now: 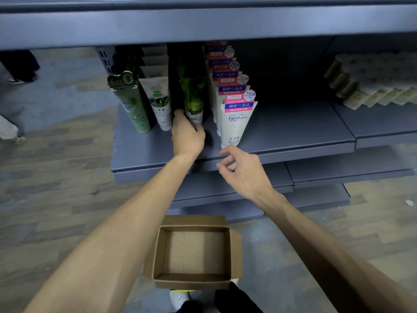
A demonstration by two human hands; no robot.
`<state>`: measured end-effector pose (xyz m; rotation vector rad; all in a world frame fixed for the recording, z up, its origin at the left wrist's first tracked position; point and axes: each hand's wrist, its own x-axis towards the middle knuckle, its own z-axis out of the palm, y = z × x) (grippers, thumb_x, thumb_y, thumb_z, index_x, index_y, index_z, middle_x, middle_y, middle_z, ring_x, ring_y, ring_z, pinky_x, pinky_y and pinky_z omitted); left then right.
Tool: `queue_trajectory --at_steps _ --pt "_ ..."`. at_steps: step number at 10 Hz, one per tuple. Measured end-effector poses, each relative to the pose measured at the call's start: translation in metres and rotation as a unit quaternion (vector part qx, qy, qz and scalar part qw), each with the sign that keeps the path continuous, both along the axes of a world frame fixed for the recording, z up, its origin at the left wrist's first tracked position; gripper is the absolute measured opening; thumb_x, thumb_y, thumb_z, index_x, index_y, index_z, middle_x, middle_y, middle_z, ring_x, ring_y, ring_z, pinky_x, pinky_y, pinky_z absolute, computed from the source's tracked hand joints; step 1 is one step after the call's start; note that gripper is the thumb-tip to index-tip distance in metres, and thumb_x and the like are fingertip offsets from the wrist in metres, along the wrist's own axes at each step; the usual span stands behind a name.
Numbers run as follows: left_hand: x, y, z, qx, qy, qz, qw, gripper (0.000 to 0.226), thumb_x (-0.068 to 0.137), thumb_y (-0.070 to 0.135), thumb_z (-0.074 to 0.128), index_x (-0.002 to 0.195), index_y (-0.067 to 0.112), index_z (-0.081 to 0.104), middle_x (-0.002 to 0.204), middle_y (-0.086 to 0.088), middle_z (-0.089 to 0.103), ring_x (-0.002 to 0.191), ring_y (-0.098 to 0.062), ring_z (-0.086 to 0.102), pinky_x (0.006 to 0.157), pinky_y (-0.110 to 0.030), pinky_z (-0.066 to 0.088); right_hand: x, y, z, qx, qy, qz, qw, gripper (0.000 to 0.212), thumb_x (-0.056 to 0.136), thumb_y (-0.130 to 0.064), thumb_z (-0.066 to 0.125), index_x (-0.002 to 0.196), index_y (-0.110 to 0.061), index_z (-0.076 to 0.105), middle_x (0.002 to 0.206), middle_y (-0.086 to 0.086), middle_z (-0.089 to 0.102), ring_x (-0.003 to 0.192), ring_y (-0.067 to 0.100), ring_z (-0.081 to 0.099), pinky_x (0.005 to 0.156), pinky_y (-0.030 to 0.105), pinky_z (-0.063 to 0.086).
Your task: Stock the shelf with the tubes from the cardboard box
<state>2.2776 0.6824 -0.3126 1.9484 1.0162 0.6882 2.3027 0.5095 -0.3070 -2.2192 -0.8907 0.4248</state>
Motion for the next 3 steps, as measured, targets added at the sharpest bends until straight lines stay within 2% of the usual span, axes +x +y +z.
queue_trajectory --at_steps 2,3 --pt "-0.019 -0.013 -0.003 -0.010 0.024 -0.031 0.999 0.039 0.083 0.016 0.056 0.120 0.010 0.046 0.121 -0.008 0.054 0.106 -0.030 0.058 0.092 -0.046 0.050 -0.008 -0.010 0.002 0.010 -0.003 -0.006 1.000 0.024 0.090 -0.026 0.063 0.114 -0.024 0.059 0.095 -0.012 0.067 0.070 0.001 0.064 0.070 0.018 0.050" --pt "-0.027 -0.013 -0.003 0.001 0.020 -0.028 0.999 0.039 0.084 0.014 0.056 0.121 0.010 0.048 0.122 -0.007 0.055 0.099 -0.025 0.061 0.091 -0.041 0.050 -0.010 -0.009 0.004 0.019 -0.001 -0.010 1.000 0.025 0.090 -0.026 0.063 0.114 -0.024 0.059 0.096 -0.012 0.067 0.071 0.001 0.064 0.069 0.016 0.049"
